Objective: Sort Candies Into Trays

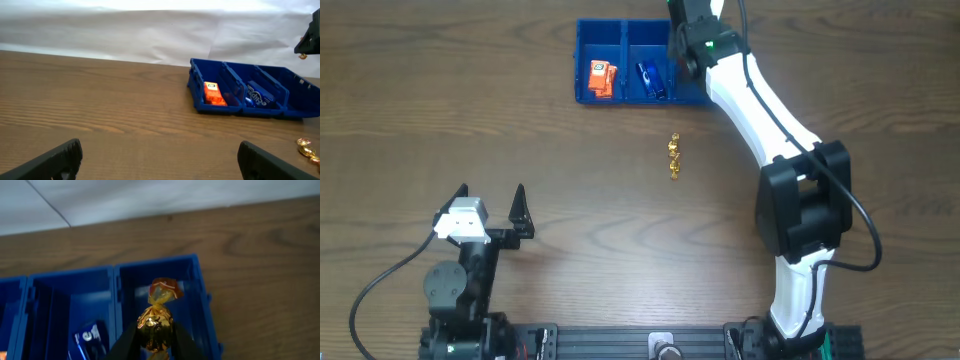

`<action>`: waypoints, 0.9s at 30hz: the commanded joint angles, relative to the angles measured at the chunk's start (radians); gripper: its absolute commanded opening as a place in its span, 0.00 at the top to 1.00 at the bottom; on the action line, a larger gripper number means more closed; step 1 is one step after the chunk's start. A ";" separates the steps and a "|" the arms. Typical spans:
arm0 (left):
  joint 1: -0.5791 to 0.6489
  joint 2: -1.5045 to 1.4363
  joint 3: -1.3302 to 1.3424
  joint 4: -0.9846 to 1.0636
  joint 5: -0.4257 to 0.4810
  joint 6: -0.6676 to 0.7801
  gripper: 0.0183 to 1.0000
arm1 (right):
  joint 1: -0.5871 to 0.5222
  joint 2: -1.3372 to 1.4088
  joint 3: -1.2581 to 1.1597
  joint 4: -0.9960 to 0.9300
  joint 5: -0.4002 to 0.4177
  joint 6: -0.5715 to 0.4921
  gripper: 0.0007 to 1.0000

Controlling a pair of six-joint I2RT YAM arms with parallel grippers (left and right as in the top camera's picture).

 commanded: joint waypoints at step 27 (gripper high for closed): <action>0.002 -0.008 -0.019 -0.035 0.024 0.008 0.00 | 0.138 -0.128 -0.040 -0.660 -0.211 0.130 0.00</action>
